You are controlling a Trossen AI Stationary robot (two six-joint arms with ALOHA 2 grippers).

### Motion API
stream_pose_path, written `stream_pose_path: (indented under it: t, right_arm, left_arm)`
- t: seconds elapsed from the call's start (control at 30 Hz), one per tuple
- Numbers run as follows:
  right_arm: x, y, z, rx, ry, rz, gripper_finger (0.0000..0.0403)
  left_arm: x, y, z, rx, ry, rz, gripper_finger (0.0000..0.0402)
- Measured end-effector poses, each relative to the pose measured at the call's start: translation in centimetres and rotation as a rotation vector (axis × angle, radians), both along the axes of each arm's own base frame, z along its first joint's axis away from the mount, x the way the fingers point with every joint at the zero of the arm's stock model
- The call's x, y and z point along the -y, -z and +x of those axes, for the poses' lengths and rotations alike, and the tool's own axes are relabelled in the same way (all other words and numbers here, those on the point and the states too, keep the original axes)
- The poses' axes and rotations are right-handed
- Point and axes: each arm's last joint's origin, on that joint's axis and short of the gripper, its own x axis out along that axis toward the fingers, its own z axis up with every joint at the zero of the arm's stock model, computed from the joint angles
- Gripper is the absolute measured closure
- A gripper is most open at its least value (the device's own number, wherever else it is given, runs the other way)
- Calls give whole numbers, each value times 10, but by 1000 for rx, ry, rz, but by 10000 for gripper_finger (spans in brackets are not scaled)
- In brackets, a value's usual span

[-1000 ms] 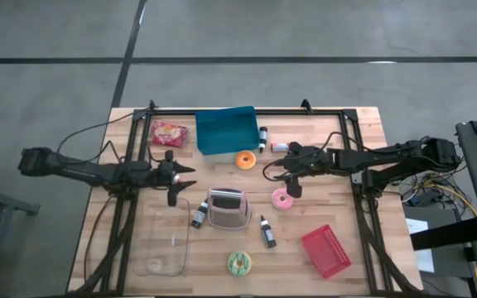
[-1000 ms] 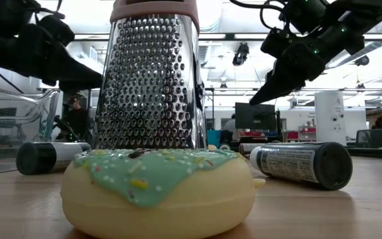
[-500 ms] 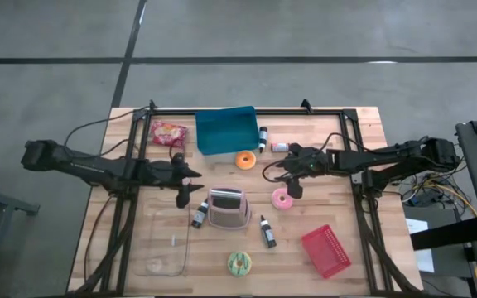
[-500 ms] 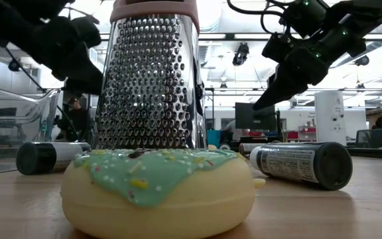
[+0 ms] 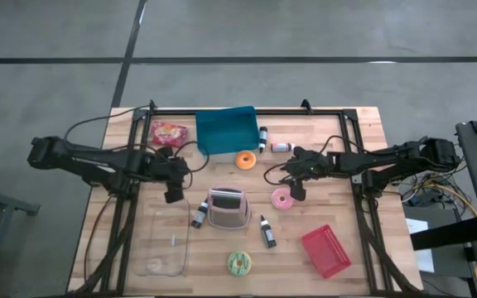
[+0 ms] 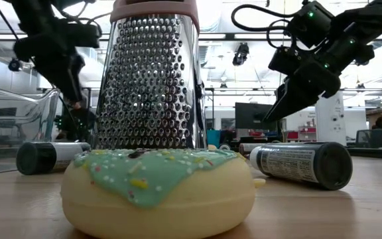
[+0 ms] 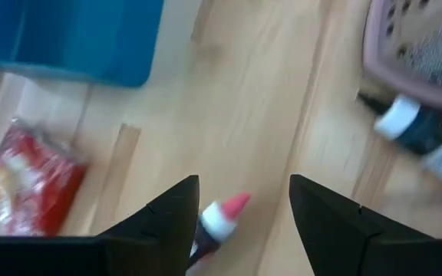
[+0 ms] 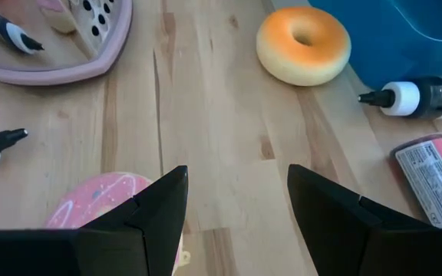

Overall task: Pick & Place Food Item
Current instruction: Put the left pink food coloring bottle into the transparent bin

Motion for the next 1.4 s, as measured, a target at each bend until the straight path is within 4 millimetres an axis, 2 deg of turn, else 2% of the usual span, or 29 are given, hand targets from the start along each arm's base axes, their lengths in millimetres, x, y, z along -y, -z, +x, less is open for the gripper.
stream_pose_path:
  t: [0.17, 0.33, 0.57, 1.0, 1.4]
  right_arm:
    - [0, -1, 0, 11, -1, -3, 184]
    - [0, -1, 1, 13, -2, -4, 184]
    - [0, -1, 1, 14, -1, -2, 184]
    - [0, -1, 0, 10, -16, -17, 184]
    - [0, -1, 0, 7, -26, -24, 184]
  left_arm:
    - [-1, 9, -8, -101, 110, -2, 195]
    - [-1, 13, -5, -133, 143, -32, 195]
    - [-11, 20, 0, -171, 70, -53, 195]
    - [-20, 60, 21, -404, 30, -183, 193]
    - [-25, 52, 14, -369, -2, -136, 193]
